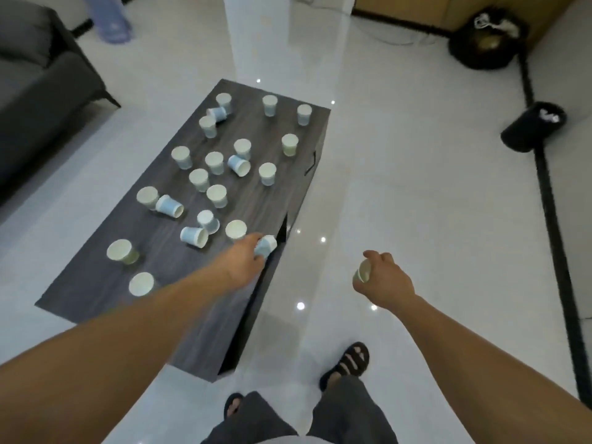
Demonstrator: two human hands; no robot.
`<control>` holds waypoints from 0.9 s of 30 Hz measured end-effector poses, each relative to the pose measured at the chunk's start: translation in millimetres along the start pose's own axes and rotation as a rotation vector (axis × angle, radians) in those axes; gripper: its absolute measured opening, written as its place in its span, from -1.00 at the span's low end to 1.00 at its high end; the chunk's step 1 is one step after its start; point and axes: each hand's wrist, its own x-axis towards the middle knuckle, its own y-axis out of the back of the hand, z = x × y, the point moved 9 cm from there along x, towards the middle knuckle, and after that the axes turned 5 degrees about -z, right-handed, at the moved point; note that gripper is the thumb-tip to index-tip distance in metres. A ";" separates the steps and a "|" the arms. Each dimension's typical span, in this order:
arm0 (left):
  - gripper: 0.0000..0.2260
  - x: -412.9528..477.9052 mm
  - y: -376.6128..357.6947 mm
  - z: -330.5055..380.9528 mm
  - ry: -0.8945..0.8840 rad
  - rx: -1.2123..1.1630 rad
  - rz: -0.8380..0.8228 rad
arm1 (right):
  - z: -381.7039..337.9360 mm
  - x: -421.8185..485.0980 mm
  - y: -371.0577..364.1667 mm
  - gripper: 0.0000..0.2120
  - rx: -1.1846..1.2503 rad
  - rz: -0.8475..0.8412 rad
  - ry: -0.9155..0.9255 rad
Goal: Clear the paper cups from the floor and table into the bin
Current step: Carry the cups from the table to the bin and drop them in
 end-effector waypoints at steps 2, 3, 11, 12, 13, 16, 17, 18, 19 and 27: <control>-0.58 23.5 2.1 56.8 -0.055 0.052 0.001 | 52.0 1.4 23.2 -0.32 0.046 0.021 -0.076; -0.56 34.4 1.1 83.9 -0.079 0.085 -0.002 | 76.9 1.9 33.7 -0.32 0.063 0.022 -0.106; -0.52 129.2 -21.4 278.5 -0.230 0.243 0.019 | 254.8 4.4 133.7 -0.30 0.167 0.107 -0.267; -0.52 139.1 -28.4 298.7 -0.246 0.245 0.011 | 273.4 6.7 145.0 -0.30 0.182 0.114 -0.294; -0.52 148.5 -36.5 318.9 -0.267 0.247 -0.006 | 289.2 9.5 155.3 -0.29 0.198 0.117 -0.318; -0.52 178.3 -60.4 372.7 -0.328 0.264 -0.066 | 321.9 25.2 180.5 -0.29 0.253 0.148 -0.350; -0.53 190.5 -65.1 388.9 -0.343 0.269 -0.077 | 329.1 33.0 188.1 -0.29 0.265 0.158 -0.356; -0.53 203.7 -68.6 404.6 -0.358 0.273 -0.086 | 335.9 42.1 195.1 -0.29 0.280 0.164 -0.360; -0.53 217.5 -71.4 419.0 -0.370 0.277 -0.098 | 342.4 51.6 201.5 -0.30 0.295 0.163 -0.366; -0.52 369.7 -57.6 536.1 -0.446 0.314 -0.148 | 404.2 155.0 288.9 -0.31 0.379 0.221 -0.461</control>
